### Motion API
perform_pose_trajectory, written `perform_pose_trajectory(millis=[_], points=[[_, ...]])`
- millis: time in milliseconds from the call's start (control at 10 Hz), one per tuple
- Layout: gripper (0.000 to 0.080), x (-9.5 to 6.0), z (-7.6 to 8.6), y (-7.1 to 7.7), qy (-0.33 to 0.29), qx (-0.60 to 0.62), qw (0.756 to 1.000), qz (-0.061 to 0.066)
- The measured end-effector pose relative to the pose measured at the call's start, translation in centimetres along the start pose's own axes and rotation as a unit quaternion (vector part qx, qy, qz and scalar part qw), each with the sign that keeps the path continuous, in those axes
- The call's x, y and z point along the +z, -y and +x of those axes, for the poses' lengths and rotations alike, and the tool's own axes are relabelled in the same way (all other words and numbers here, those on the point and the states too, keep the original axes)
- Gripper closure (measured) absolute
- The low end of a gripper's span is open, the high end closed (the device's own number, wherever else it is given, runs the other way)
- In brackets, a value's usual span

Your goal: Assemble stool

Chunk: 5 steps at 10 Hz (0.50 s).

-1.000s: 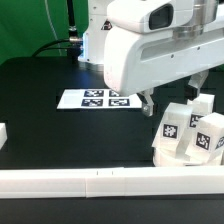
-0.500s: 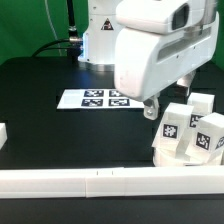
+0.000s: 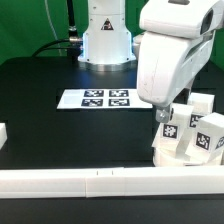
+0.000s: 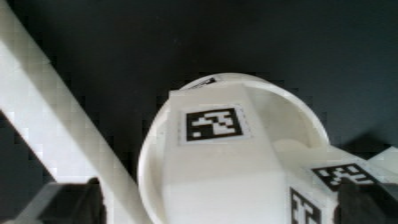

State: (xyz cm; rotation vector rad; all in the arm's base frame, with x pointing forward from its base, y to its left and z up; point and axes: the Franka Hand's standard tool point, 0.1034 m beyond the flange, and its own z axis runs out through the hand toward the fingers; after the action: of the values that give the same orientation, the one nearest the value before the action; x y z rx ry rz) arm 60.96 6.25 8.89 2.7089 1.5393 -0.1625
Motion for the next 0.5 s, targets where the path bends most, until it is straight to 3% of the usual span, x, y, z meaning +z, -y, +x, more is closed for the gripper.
perform_pose_trajectory(millis=[500], points=[[0.0151, 1.1, -0.1, 0.1, 0.007, -0.010, 1.000, 0.004]])
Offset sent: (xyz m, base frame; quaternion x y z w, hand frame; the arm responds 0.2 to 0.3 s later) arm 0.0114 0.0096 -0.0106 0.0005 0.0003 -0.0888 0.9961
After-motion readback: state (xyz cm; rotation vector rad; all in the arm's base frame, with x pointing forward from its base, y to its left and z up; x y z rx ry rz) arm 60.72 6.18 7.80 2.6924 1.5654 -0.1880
